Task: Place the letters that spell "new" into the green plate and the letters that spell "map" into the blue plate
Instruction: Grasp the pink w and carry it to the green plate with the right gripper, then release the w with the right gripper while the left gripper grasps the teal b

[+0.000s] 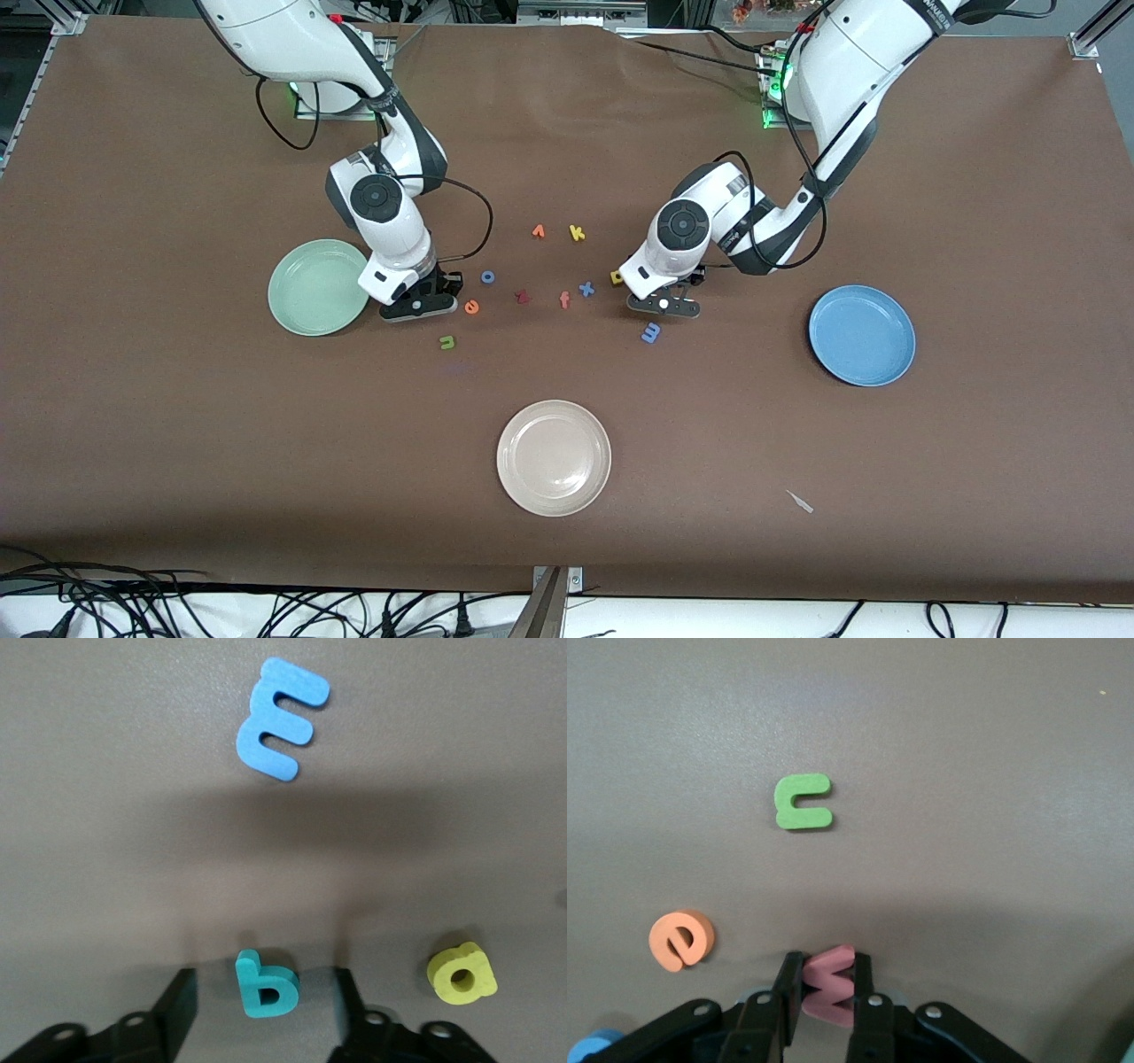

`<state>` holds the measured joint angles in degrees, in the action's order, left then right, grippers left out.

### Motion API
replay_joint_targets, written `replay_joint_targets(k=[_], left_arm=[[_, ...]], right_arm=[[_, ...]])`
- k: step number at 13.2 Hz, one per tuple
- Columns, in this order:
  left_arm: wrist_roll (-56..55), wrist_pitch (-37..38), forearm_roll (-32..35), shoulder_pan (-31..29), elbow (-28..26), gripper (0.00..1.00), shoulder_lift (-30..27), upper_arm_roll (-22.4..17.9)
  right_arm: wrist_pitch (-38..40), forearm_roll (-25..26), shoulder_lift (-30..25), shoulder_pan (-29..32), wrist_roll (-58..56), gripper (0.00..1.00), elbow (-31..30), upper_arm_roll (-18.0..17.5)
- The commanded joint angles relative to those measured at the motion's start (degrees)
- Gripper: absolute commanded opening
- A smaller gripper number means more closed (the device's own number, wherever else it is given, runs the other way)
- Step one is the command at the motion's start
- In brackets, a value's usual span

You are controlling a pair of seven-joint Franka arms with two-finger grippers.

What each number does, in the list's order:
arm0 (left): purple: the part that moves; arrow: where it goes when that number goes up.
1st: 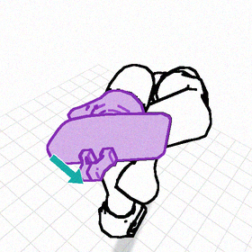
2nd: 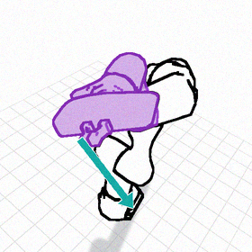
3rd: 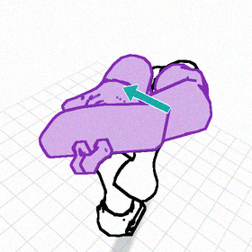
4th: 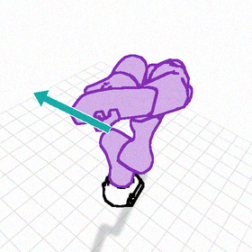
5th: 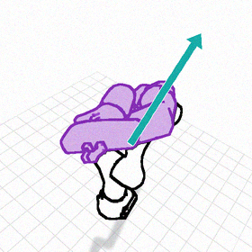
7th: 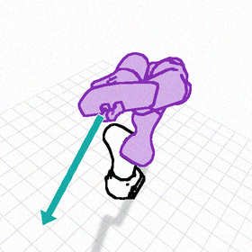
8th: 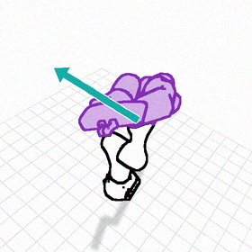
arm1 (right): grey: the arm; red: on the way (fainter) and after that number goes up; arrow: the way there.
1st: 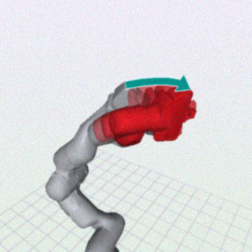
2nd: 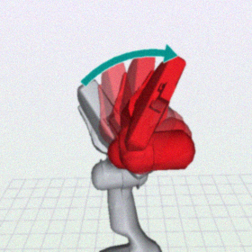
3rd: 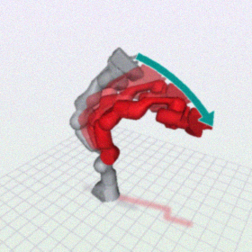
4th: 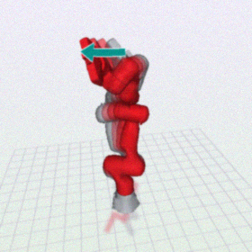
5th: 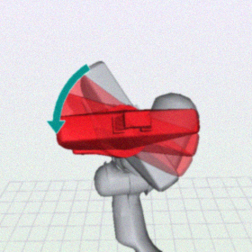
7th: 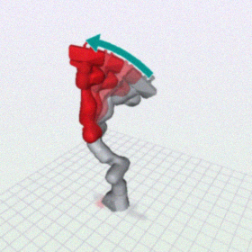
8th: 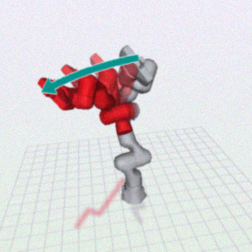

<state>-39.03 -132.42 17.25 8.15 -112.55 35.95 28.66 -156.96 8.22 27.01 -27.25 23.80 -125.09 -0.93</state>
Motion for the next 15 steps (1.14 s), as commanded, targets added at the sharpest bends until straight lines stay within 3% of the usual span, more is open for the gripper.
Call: replay_joint_targets(k=[1,5,8,10,13,14,15], left_arm=[[0.8,-0.3,1.12,-0.41,0.57,0.6,0.44,0.17],[0.8,-0.3,0.94,-0.41,0.4,0.45,0.62,0.26],[0.8,-0.3,0.94,-0.41,0.4,0.37,1.14,0.26],[0.8,-0.3,0.77,-0.41,0.49,0.32,1.23,0.17],[0.71,-0.3,0.59,-0.5,0.4,0.19,1.14,0.26],[0.71,-0.21,0.59,-0.59,0.49,0.15,1.06,0.26],[0.71,0.05,0.59,-0.94,0.57,0.09,0.97,0.26]], right_arm=[[3.92,1.1,-2.04,-0.17,-0.77,0.06,0.9,1.1],[13.6,0.66,-8.45,0.0,-8.4,0.06,0.55,7.76],[18.44,0.57,-10.22,0.09,-19.36,0.06,-0.32,13.47],[17.66,-0.13,-10.84,0.09,-23.88,0.08,-3.65,17.61],[8.56,-0.13,-11.1,0.09,-23.89,0.08,-11.72,19.2],[5.38,-0.13,-11.1,0.09,-23.63,0.28,-13.67,19.9],[5.18,-0.13,-11.02,0.09,-23.1,0.78,-13.69,19.91]])
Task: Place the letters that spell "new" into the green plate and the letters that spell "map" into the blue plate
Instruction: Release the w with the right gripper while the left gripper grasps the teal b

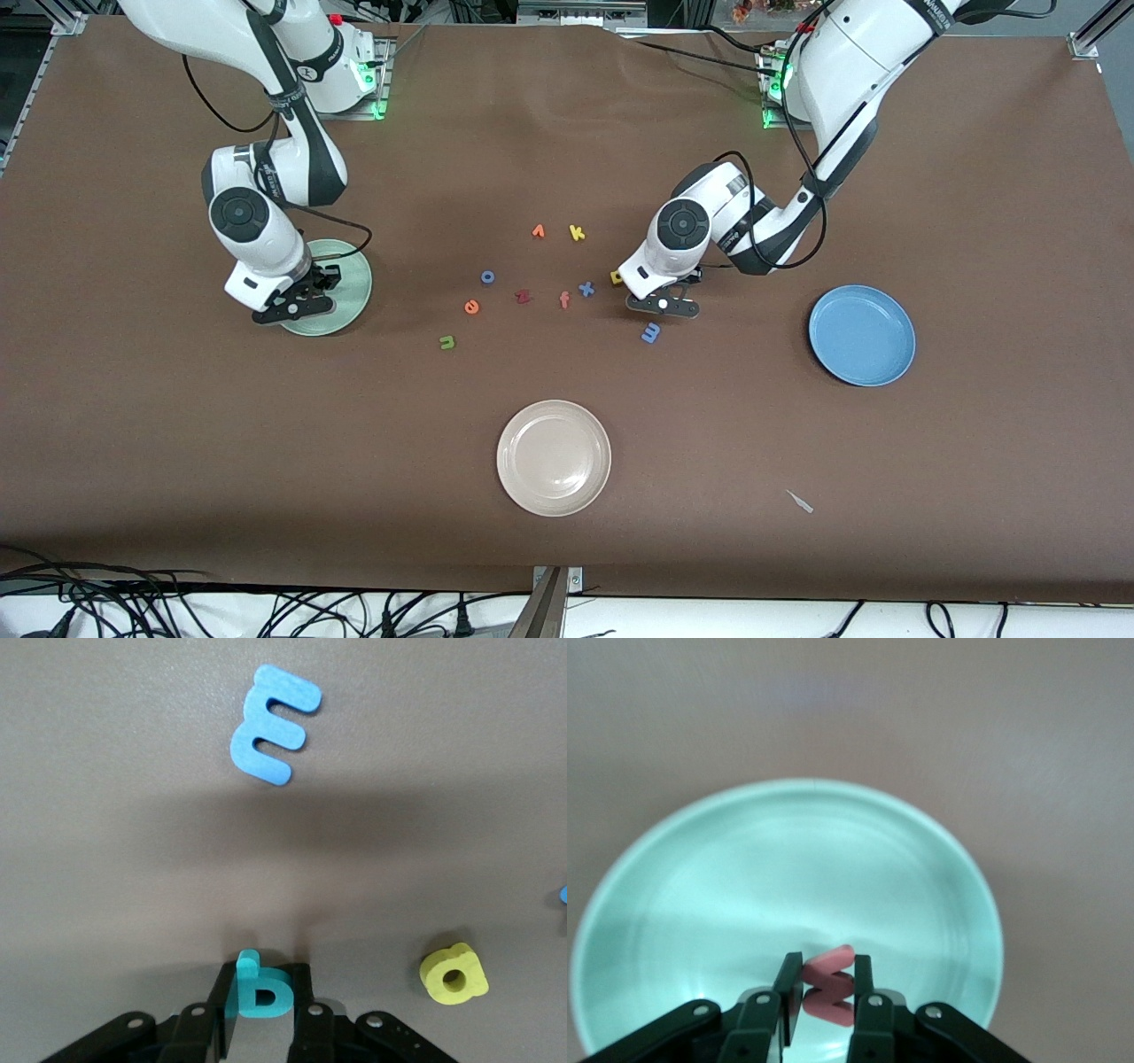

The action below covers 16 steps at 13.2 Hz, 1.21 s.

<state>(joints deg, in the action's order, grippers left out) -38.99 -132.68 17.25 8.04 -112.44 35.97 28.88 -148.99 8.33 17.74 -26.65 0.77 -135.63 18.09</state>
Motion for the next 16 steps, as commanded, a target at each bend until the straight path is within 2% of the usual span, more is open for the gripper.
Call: replay_joint_targets(k=[1,3,5,7,8,9,11,13,16], left_arm=[[0.76,0.75,0.6,-1.87,0.73,0.05,0.59,0.12],[1.19,1.71,0.51,-4.15,1.43,0.04,0.24,1.61],[4.78,5.74,0.42,-11.33,2.57,0.04,-0.11,7.03],[9.96,10.75,0.42,-20.65,3.98,0.04,-0.11,13.28],[11.99,13.21,0.51,-24.35,4.42,0.04,-0.29,15.48],[14.36,15.32,0.94,-27.08,4.51,0.04,-1.07,16.55],[21.02,17.44,1.3,-30.95,4.51,0.06,-2.66,16.47],[29.37,18.85,1.65,-36.22,4.51,0.08,-3.1,16.56],[39.31,21.05,5.15,-41.94,4.51,0.08,-3.81,16.12]], right_arm=[[-2.71,-0.25,-1.91,-0.51,-0.15,1.0,-3.06,0.89],[-2.27,-0.25,-3.05,-0.51,-0.15,1.0,-2.02,0.54],[2.36,-1.2,-3.23,-0.77,1.85,1.0,2.1,-0.77],[10.52,-6.8,-1.4,-0.95,4.41,1.0,10.86,-4.19],[15.78,-10.75,1.48,-0.95,6.51,1.0,17.35,-5.86],[20.19,-13.75,4.21,-0.95,9.57,1.0,22.9,-6.48],[22.16,-16.32,8.87,-2.0,19.39,1.0,30.04,-7.63],[21.64,-16.5,11.78,-2.53,33.18,1.0,33.48,-7.81],[16.91,-16.59,13.72,-4.63,51.03,1.0,33.85,-7.81]])
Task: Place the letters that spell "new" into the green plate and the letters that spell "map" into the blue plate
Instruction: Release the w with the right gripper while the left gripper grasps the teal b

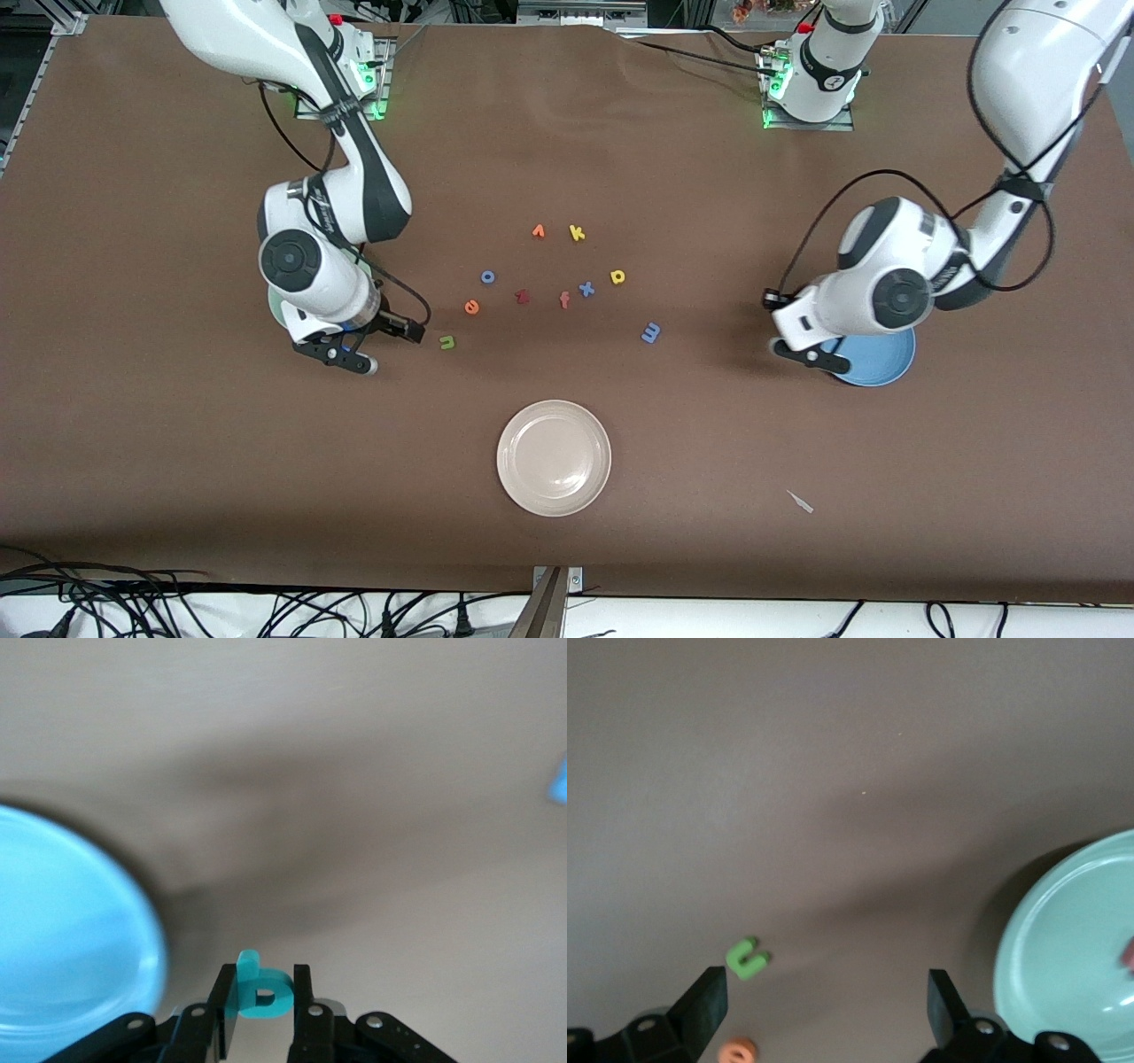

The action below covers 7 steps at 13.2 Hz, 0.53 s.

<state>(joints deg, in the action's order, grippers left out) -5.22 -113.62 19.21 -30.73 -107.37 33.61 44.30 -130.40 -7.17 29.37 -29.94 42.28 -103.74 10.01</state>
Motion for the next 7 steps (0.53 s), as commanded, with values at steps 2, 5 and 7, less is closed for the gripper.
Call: replay_joint_targets(k=[2,5,7], left_arm=[[10.91,2.18,8.01,-6.43,-0.65,0.08,-1.01,0.62],[12.34,2.09,11.36,-7.5,-0.65,0.39,0.31,-0.26],[13.39,2.0,13.12,-7.33,-0.56,1.0,0.75,-0.35]], right_arm=[[-3.44,-1.0,3.06,-1.96,19.37,0.99,1.88,0.19],[-4.41,-1.09,4.46,-3.63,27.13,0.94,1.61,0.19],[-7.57,-1.09,5.69,-5.21,31.78,0.92,0.83,0.19]])
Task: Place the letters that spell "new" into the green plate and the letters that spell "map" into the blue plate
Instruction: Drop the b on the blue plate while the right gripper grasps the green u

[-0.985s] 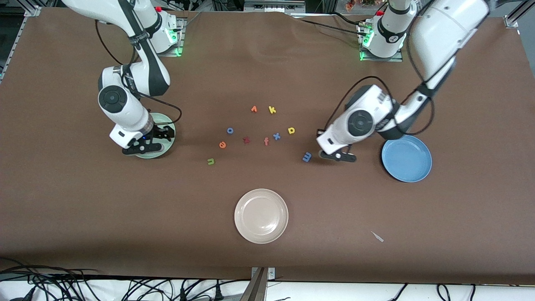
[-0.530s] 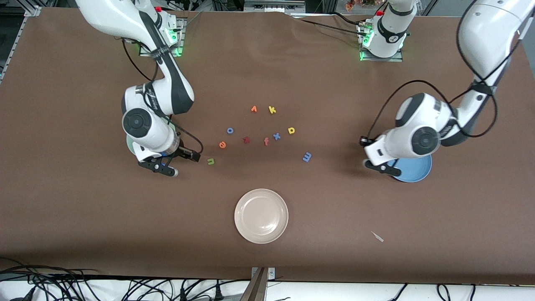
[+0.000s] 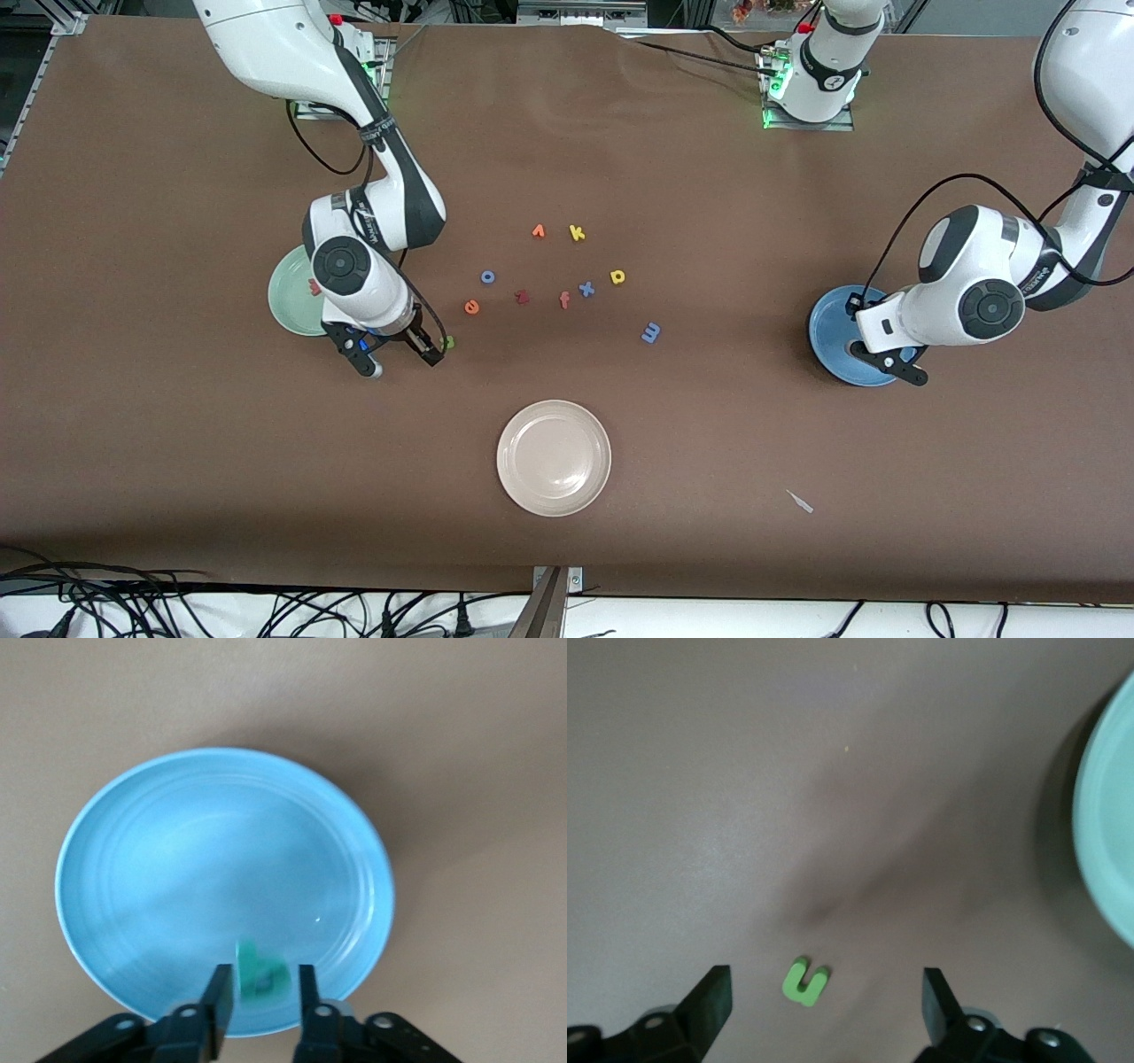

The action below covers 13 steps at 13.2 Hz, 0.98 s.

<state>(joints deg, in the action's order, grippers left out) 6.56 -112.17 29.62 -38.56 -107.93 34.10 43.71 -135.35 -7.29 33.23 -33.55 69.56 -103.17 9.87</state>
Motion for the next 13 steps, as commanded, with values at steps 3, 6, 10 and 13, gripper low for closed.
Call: replay_joint_targets(k=[3,6,10,13], left_arm=[[-2.4,0.64,0.36,1.2,1.13,1.0,-0.08,1.11],[-10.05,-0.14,-4.48,5.49,1.32,1.0,0.27,2.61],[-20.33,-6.9,-7.74,14.98,1.4,1.0,1.32,2.35],[-23.25,-14.72,-7.74,19.91,2.63,1.0,4.65,2.0]], right_arm=[[-5.89,-0.89,3.41,-3.53,9.28,0.86,-0.27,0.32],[-6.5,-0.89,4.64,-3.88,9.19,0.69,-0.27,0.41],[-6.59,-0.89,4.73,-3.54,9.02,0.48,-0.27,0.41],[-6.51,-0.89,4.73,-3.54,8.67,0.27,-0.27,0.41]])
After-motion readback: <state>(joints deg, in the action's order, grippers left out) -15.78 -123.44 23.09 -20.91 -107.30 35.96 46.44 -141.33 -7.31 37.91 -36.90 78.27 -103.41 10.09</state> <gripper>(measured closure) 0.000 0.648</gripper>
